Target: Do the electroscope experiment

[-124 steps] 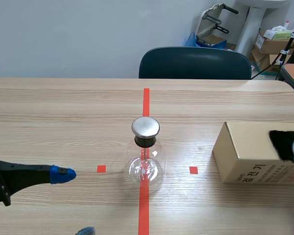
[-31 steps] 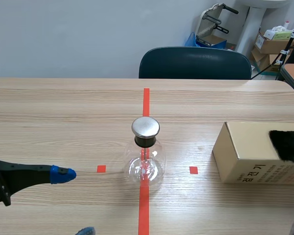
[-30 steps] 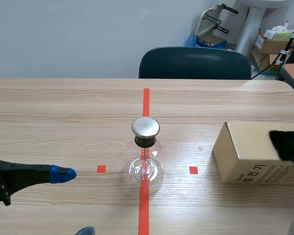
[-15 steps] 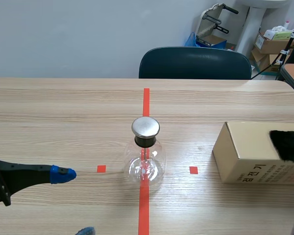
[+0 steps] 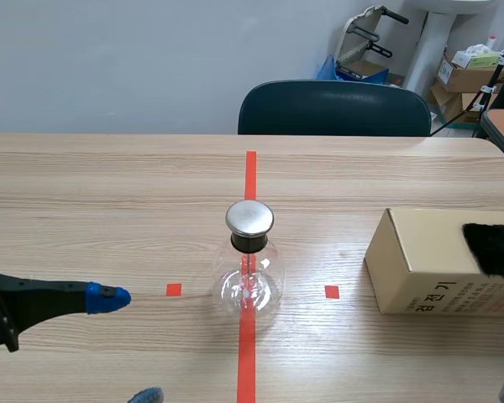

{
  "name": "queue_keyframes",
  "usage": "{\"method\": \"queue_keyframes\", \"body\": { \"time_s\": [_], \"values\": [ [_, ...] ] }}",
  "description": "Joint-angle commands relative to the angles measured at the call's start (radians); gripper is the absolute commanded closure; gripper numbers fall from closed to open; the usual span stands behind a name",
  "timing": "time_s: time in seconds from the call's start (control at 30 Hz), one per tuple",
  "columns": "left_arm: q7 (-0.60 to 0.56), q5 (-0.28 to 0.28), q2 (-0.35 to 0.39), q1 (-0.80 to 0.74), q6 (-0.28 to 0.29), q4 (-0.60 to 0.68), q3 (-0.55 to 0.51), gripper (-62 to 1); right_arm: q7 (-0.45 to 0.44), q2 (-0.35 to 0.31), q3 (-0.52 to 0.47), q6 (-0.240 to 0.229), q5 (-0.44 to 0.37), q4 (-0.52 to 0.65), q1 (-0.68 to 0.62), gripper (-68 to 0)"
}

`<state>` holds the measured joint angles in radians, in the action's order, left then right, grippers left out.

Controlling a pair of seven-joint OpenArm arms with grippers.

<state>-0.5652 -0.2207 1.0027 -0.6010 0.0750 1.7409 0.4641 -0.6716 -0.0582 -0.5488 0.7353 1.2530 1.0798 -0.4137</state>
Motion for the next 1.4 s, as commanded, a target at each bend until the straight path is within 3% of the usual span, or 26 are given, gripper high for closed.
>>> {"method": "queue_keyframes", "body": {
  "time_s": [0.0, 0.13, 0.2, 0.23, 0.4, 0.47, 0.53, 0.67, 0.73, 0.8, 0.93, 1.0, 1.07, 1.23, 1.3, 1.37],
  "values": [
    [-0.013, -0.006, -0.005, -0.003, -0.002, 0.019, 0.001, -46.7, -0.081, -0.008, -0.002, 0.048, 0.005, 0.014, -0.002, -1.7],
    [-0.013, -0.006, -0.005, -0.003, -0.002, 0.019, 0.001, -46.7, -0.321, -0.008, -0.002, 0.048, 0.008, 0.014, -0.002, -1.7],
    [-0.013, -0.006, -0.005, -0.003, -0.002, 0.019, 0.001, -46.7, -0.344, -0.007, -0.002, 0.048, 0.006, 0.014, -0.002, -1.7],
    [-0.013, -0.006, -0.005, -0.003, -0.002, 0.019, 0.001, -46.7, -0.322, -0.005, -0.002, 0.048, -0.002, 0.014, -0.003, -1.7],
    [-0.014, 0.001, -0.005, -0.003, -0.003, 0.019, 0.001, -46.7, -0.029, 0.005, -0.002, 0.048, -0.006, 0.014, -0.008, -1.7],
    [-0.014, 0.001, -0.005, -0.003, -0.003, 0.019, 0.001, -46.7, -0.004, 0.003, -0.002, 0.048, -0.003, 0.014, -0.008, -1.7],
    [-0.013, 0.001, -0.005, -0.003, -0.003, 0.019, 0.001, -46.7, -0.073, 0.0, -0.002, 0.048, 0.005, 0.014, -0.007, -1.7],
    [-0.013, 0.001, -0.005, -0.003, -0.003, 0.019, 0.001, -46.7, -0.317, 0.0, -0.002, 0.048, 0.005, 0.014, -0.008, -1.7],
    [-0.013, 0.001, -0.005, -0.003, -0.003, 0.019, 0.001, -46.7, -0.348, 0.0, -0.002, 0.048, 0.004, 0.014, -0.008, -1.7],
    [-0.013, 0.001, -0.005, -0.003, -0.003, 0.019, 0.001, -46.7, -0.274, 0.002, -0.002, 0.048, -0.002, 0.014, -0.008, -1.7],
    [-0.013, 0.001, -0.005, -0.003, -0.003, 0.019, 0.001, -46.7, -0.001, 0.008, -0.003, 0.048, -0.003, 0.014, -0.007, -1.7],
    [-0.013, 0.001, -0.005, -0.003, -0.003, 0.019, 0.001, -46.7, 0.05, 0.008, -0.003, 0.048, 0.0, 0.014, -0.007, -1.7],
    [-0.013, 0.001, -0.005, -0.003, -0.003, 0.019, 0.001, -46.7, 0.013, 0.008, -0.002, 0.048, 0.008, 0.014, -0.007, -1.7],
    [-0.013, 0.001, -0.005, -0.003, -0.002, 0.019, 0.001, -46.7, -0.305, 0.005, -0.002, 0.048, 0.019, 0.014, -0.007, -1.7],
    [-0.013, 0.001, -0.005, -0.003, -0.002, 0.019, 0.001, -46.7, -0.324, 0.006, -0.002, 0.048, 0.019, 0.014, -0.007, -1.7],
    [-0.013, 0.001, -0.005, -0.003, -0.002, 0.019, 0.001, -46.7, -0.247, 0.007, -0.002, 0.048, 0.012, 0.014, -0.007, -1.7]
  ]
}}
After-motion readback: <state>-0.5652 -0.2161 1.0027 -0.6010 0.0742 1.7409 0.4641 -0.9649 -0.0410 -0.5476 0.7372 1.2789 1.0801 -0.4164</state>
